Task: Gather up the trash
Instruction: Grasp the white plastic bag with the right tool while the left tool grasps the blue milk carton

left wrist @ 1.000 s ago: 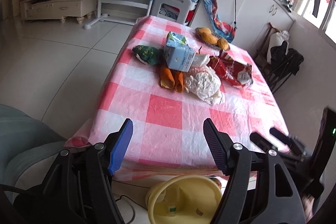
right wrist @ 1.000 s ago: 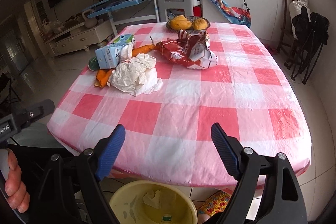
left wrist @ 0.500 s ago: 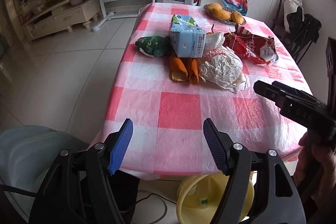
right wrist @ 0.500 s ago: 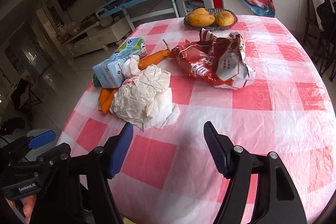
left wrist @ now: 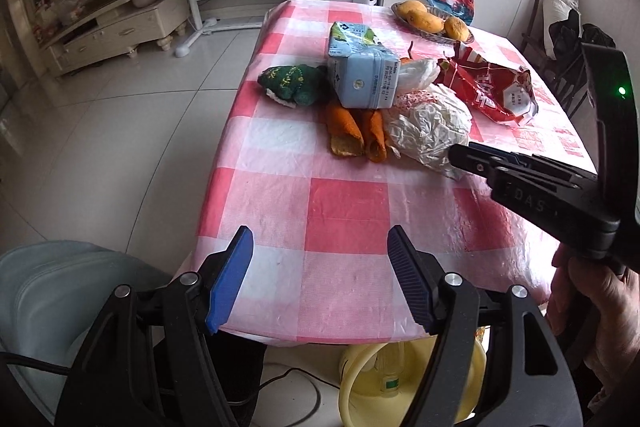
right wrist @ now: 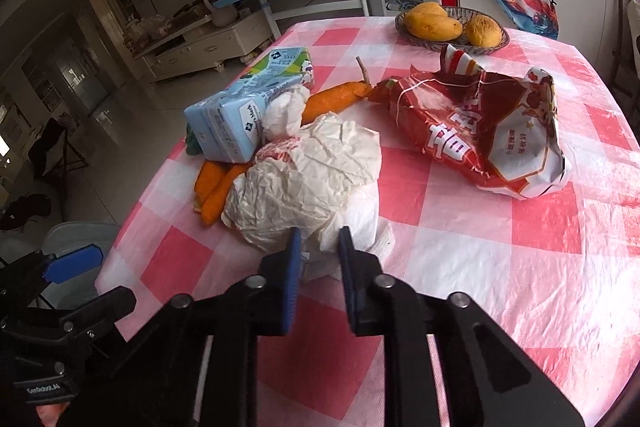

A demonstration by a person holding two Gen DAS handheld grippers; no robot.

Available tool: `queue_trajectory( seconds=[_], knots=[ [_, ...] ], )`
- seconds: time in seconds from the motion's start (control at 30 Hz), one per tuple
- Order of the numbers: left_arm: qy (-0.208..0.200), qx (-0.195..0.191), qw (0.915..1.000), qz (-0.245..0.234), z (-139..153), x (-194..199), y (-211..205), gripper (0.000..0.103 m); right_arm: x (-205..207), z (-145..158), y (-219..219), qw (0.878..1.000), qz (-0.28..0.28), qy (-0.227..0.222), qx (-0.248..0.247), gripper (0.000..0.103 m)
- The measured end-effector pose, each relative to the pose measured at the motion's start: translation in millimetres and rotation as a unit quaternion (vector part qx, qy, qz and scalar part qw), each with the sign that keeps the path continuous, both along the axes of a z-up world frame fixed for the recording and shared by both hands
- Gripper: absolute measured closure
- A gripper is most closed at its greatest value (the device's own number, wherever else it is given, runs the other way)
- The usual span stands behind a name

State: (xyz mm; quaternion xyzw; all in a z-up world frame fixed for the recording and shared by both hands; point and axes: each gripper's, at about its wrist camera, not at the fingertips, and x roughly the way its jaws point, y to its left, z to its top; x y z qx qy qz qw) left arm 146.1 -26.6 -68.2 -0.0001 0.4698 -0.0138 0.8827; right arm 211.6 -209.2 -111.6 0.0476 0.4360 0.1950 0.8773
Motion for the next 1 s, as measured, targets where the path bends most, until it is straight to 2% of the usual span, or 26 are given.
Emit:
queue_trajectory(
  seconds=[0.13, 0.33, 0.43, 0.5, 0.6, 0.63, 0.67, 0.7, 0.77, 0.9, 0.97, 1.0],
  knots=[
    [0.002, -0.004, 0.9999, 0.014, 1, 2, 9, 0.036, -9, 8, -6, 1.0, 0.0, -0.011, 0.003, 0.094],
    [-0.005, 0.003, 0.9996, 0.026, 10, 11, 19, 0.036, -24, 21, -30, 0.999, -0.028, -0.022, 0.021, 0.094],
    [-0.02, 0.005, 0.9996, 0.02, 22, 23, 16, 0.035, -29, 23, -41, 0.999, -0.043, -0.015, 0.014, 0.094],
    [-0.031, 0.004, 0.9994, 0.012, 30, 36, 11, 0.028, -28, 21, -46, 0.999, -0.044, 0.001, 0.011, 0.094],
    [-0.044, 0.007, 0.999, -0.007, 41, 62, -7, 0.025, -25, 16, -51, 0.998, -0.051, 0.023, 0.008, 0.093],
    [-0.046, 0.011, 0.9988, -0.013, 42, 70, -13, 0.025, -25, 15, -54, 0.998, -0.058, 0.025, 0.009, 0.09],
    [-0.047, 0.019, 0.9985, -0.02, 43, 79, -21, 0.023, -24, 15, -58, 0.998, -0.064, 0.023, 0.016, 0.079],
    [-0.047, 0.029, 0.9981, -0.026, 43, 88, -29, 0.023, -25, 16, -59, 0.997, -0.066, 0.019, 0.02, 0.059],
    [-0.042, 0.06, 0.9967, -0.036, 37, 109, -44, 0.023, -28, 22, -60, 0.997, -0.071, -0.004, 0.02, 0.042],
    [-0.021, 0.102, 0.9939, -0.036, 23, 141, -60, 0.023, -26, 25, -53, 0.997, -0.062, -0.023, 0.029, 0.038],
    [-0.006, 0.093, 0.995, -0.035, 15, 156, -60, 0.024, -21, 20, -48, 0.997, -0.057, -0.019, 0.041, 0.038],
    [-0.002, 0.089, 0.9954, -0.035, 12, 160, -59, 0.029, -18, 18, -46, 0.997, -0.056, -0.017, 0.045, 0.038]
  ],
)
